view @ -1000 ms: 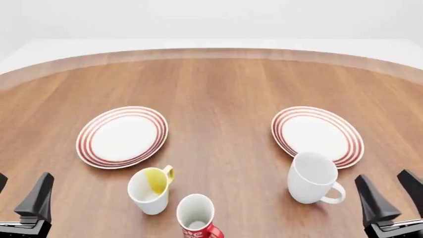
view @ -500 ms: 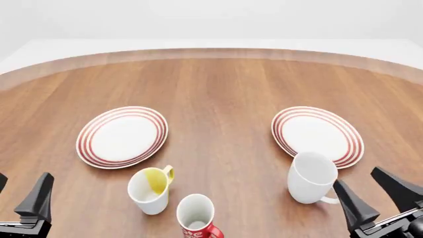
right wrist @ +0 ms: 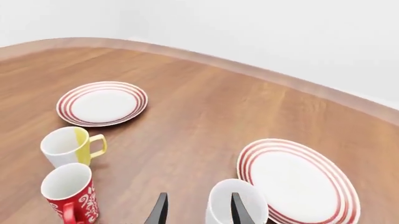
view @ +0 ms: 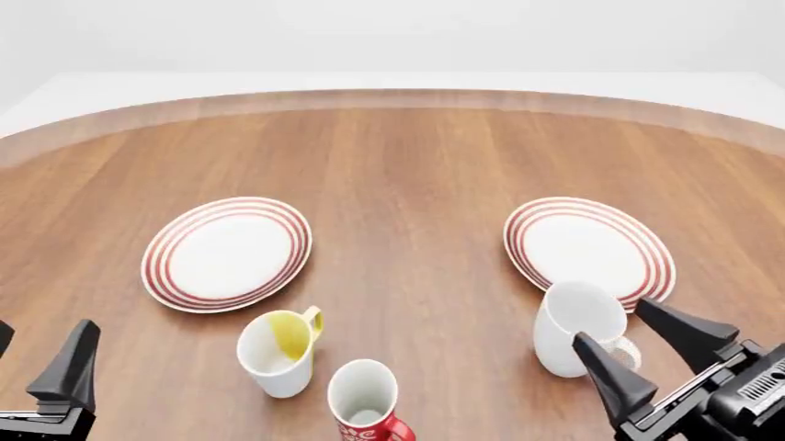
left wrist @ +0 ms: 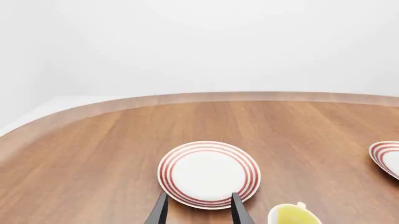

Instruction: Put the red mug on the left plate.

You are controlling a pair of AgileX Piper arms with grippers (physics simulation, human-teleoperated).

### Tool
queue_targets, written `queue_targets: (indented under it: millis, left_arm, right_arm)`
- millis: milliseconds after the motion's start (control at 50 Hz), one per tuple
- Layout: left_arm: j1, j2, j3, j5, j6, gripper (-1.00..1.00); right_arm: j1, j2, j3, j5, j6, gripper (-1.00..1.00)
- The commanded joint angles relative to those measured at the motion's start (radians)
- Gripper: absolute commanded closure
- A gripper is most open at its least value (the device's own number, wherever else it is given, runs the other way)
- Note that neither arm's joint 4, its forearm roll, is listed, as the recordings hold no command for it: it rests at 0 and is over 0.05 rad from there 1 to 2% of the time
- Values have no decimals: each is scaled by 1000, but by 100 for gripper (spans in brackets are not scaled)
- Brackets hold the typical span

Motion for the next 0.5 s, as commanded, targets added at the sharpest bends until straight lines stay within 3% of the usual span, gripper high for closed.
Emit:
queue_targets:
  millis: [20, 500]
  left_arm:
    - [0, 0, 0, 0, 0, -100]
    - [0, 0, 0, 0, 0, -100]
  right_arm:
    - [66, 84, -8, -56, -12, -100]
    - [170, 269, -6, -163, -21, -100]
